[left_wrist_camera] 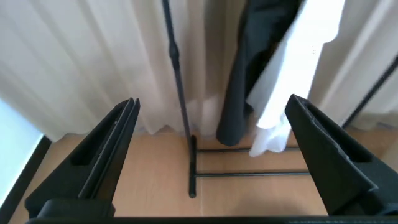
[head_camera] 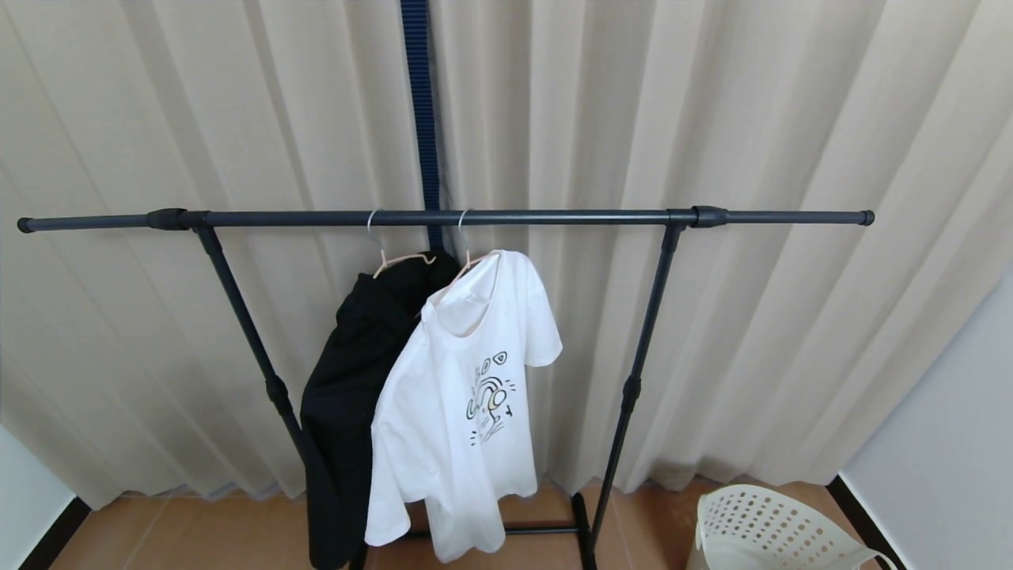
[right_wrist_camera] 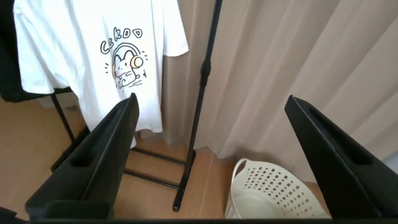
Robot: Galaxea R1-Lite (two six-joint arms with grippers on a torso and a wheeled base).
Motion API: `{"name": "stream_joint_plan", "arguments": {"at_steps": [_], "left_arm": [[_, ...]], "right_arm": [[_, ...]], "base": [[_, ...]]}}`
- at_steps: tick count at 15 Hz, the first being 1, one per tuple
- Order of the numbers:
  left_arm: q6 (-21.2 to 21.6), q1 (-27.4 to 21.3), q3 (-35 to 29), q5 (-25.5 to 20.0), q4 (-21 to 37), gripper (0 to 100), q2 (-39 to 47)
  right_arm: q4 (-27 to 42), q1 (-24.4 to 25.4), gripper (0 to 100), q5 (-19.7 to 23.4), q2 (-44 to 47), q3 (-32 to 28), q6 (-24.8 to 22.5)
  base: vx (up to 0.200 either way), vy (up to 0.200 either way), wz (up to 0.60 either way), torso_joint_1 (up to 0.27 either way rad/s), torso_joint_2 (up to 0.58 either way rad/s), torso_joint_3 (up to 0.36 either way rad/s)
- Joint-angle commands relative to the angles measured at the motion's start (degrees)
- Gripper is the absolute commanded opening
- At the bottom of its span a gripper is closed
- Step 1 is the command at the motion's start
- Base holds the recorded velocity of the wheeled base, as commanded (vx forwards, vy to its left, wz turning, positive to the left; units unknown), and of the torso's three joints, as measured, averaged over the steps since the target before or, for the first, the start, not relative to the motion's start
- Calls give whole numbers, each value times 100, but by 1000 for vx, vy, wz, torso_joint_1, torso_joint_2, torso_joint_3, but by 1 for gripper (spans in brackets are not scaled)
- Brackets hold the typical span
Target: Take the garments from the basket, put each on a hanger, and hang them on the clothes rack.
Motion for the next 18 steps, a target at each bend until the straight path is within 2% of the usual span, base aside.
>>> {"name": "stream_joint_plan", "arguments": {"at_steps": [1,3,4,5,7,8,10,11,12,13,14,18], "left_arm": [[178,975,74,-340,-60,100,35],[-455,905,408,-753,-552,100,9],[-455,905,408,-753,-552,100,9],[-455,456,469,-1684,-772,100,-457],[-437,456,443,-1904,-746,100,-466],[-411,474,443,-1922,-746,100,-492],[389,483,478,-2159,-763,100,-483],[362,465,469,-2352,-755,100,-413],[178,544,469,-2203,-746,100,-325],[20,614,487,-1965,-755,100,-334],[-16,588,487,-1816,-763,100,-378],[-95,562,496,-1781,-790,100,-501]], "right_arm": [[1,-16,100,3,-70,-4,7],[-8,-25,100,-5,-132,-4,42],[-8,-25,100,-5,-132,-4,42],[-17,-42,100,12,-132,-4,394],[-17,-42,100,100,-132,-13,693],[-17,-51,100,126,-132,-13,746],[-17,-51,100,91,-132,-13,737],[-25,-51,100,-172,-132,40,684],[-87,-51,100,-629,-132,84,429],[-148,-51,100,-814,-132,128,245],[-254,-51,100,-814,-132,233,192],[-298,-51,100,-735,-132,242,280]], "base": [[0,0,0,0,0,0],[0,0,0,0,0,0],[0,0,0,0,0,0],[0,0,0,0,0,0],[0,0,0,0,0,0],[0,0,0,0,0,0],[0,0,0,0,0,0],[0,0,0,0,0,0],[0,0,0,0,0,0],[0,0,0,0,0,0],[0,0,0,0,0,0],[0,0,0,0,0,0]]}}
